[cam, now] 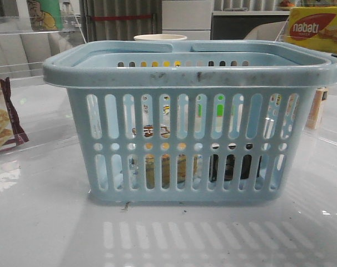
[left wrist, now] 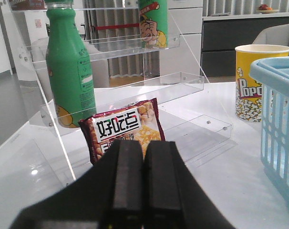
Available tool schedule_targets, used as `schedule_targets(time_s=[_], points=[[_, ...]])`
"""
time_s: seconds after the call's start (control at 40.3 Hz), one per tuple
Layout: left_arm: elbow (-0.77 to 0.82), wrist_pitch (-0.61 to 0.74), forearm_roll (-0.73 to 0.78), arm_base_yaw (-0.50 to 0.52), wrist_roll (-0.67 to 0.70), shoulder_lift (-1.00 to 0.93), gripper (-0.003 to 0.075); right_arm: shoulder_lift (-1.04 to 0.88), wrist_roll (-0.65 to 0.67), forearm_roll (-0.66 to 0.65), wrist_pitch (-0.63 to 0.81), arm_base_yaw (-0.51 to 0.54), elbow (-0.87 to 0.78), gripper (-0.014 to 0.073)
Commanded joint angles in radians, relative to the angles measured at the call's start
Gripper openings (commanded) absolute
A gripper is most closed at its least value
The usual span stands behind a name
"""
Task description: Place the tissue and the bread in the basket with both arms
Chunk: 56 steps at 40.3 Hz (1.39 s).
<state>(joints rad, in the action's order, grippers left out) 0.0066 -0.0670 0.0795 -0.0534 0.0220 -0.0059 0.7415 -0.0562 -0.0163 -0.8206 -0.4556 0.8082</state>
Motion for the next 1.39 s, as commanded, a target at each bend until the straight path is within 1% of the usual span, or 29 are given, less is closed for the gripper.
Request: schedule_targets(time_s=[0.0,0.099,0.174,0.248,0.348,0.596,0.745,0.894,0.943,1.366], points=[[0.002,0.091,0.003,0.000,0.001,-0.018,0.0091,-0.006,-0.009,-0.010,0.063,-0.001,0.027,0.0067],[0.002,0.091,0.003,0.000,0.001,-0.018,0.0091,-0.033,-0.009,-0.018,0.070,0.011,0.014,0.0067],[0.002,0.091,0.003,0.000,0.001,-0.018,0.0091,-0.077,-0.008,-0.011,0.116,0.068,-0.033,0.0067],[0.002,0.091,0.003,0.000,0.001,-0.018,0.0091,-0.148,-0.008,0.008,0.212,0.136,-0.107,0.0067],[0.002,0.091,0.003,0.000,0.001,-0.018,0.0091,-0.256,-0.008,0.010,0.350,0.214,-0.247,0.0067],[0.002,0.091,0.003,0.000,0.001,-0.018,0.0091,-0.551,-0.008,0.036,0.693,0.370,-0.587,0.0067],[0.002,0.091,0.003,0.000,0.001,-0.018,0.0091,-0.678,-0.007,0.121,0.827,0.449,-0.746,0.0067],[0.002,0.091,0.003,0.000,0.001,-0.018,0.0091,-0.746,-0.007,0.164,0.888,0.502,-0.839,0.0067],[0.002,0.091,0.003,0.000,0.001,-0.018,0.0091,-0.768,-0.007,0.164,0.862,0.505,-0.838,0.0067],[0.002,0.091,0.003,0.000,0.001,-0.018,0.0091,-0.769,-0.007,0.156,0.872,0.502,-0.838,0.0067]])
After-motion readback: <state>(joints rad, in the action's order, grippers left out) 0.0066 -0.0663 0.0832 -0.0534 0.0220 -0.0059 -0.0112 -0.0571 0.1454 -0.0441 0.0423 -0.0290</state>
